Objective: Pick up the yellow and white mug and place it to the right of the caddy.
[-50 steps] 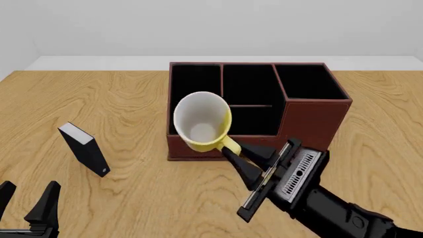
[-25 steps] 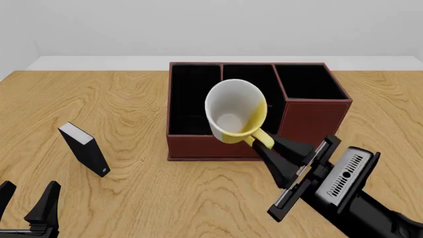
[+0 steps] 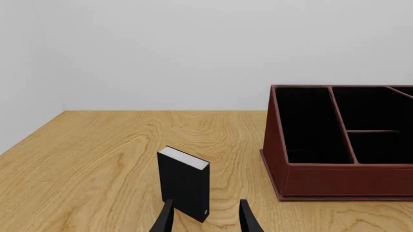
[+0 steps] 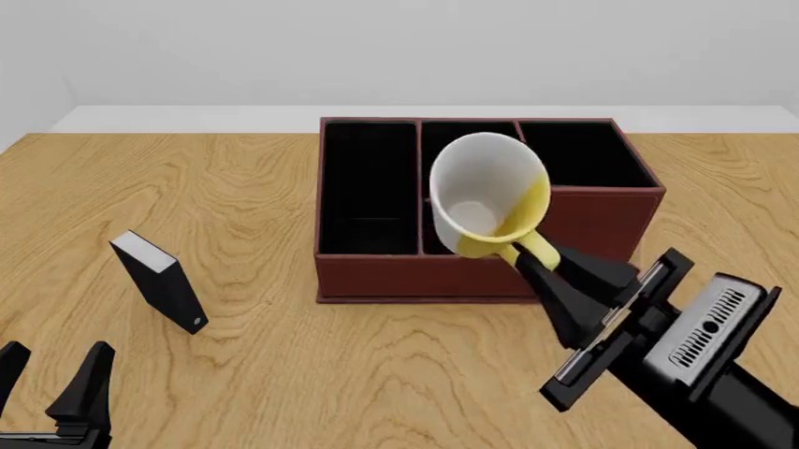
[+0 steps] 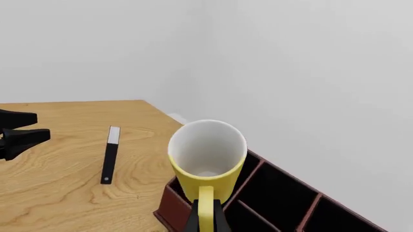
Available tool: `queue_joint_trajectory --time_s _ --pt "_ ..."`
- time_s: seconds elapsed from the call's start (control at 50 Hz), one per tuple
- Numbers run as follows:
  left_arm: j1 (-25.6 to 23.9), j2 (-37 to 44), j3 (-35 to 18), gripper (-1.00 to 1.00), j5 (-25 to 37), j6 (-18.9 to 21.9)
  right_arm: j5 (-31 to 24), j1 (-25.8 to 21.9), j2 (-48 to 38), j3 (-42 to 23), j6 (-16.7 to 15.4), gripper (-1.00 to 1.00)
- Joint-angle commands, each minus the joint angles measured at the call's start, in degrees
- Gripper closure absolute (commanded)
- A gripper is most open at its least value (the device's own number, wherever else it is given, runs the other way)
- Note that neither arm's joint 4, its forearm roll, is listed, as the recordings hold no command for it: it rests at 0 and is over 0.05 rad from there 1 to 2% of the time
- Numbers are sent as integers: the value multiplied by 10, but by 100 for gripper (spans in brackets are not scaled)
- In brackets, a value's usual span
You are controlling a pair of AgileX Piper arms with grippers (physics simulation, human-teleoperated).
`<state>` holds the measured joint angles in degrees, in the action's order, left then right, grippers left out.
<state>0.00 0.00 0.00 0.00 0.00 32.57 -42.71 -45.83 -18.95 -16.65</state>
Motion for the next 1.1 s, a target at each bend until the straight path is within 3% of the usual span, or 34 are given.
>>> queue_joint_trajectory --time_s 0.02,1.1 --pt "0 0 0 -100 0 0 -16 20 23 0 1 100" --pt "0 0 0 -100 0 0 -78 136 108 16 16 100"
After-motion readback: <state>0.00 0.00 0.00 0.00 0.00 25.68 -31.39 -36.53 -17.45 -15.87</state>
